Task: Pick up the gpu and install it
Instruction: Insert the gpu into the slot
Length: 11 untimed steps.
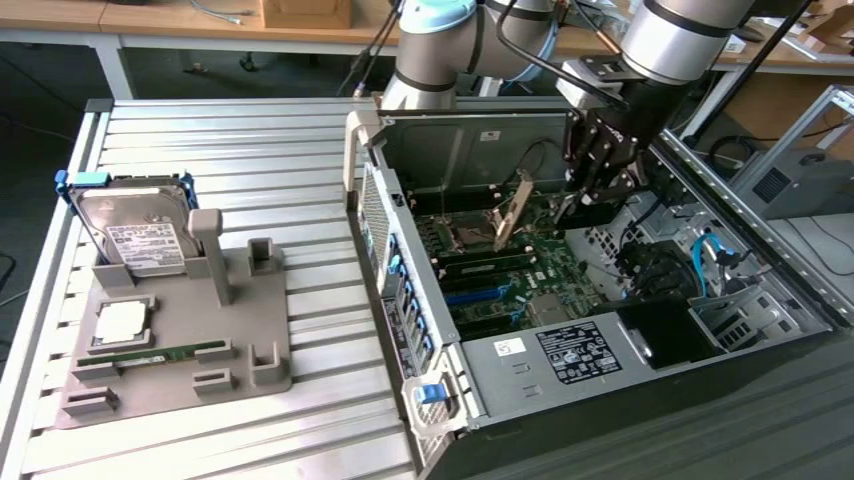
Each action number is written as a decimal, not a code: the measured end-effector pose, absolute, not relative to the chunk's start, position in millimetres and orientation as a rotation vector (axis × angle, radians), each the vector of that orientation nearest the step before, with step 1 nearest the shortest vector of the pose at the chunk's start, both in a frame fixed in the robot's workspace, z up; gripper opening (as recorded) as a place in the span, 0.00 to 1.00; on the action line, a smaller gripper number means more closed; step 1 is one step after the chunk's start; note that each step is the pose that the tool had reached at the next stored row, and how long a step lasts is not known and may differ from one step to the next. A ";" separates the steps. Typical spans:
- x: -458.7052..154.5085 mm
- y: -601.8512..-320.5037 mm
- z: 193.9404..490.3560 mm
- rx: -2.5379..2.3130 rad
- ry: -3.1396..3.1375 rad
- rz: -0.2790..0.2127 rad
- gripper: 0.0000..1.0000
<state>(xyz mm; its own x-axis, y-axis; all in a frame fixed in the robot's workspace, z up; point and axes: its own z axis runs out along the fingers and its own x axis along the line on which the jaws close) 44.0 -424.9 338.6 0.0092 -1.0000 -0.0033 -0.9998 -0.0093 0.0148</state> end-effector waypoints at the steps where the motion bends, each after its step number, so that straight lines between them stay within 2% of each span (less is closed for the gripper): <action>1: 43.9 -424.9 338.2 2.226 -2.205 -0.020 0.27; 11: 43.9 -425.8 333.2 2.224 -2.204 -0.017 0.27</action>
<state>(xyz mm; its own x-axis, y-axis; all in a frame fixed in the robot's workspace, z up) 43.9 -425.8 333.2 0.0093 -1.0000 -0.0004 -0.9998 -0.0093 0.0149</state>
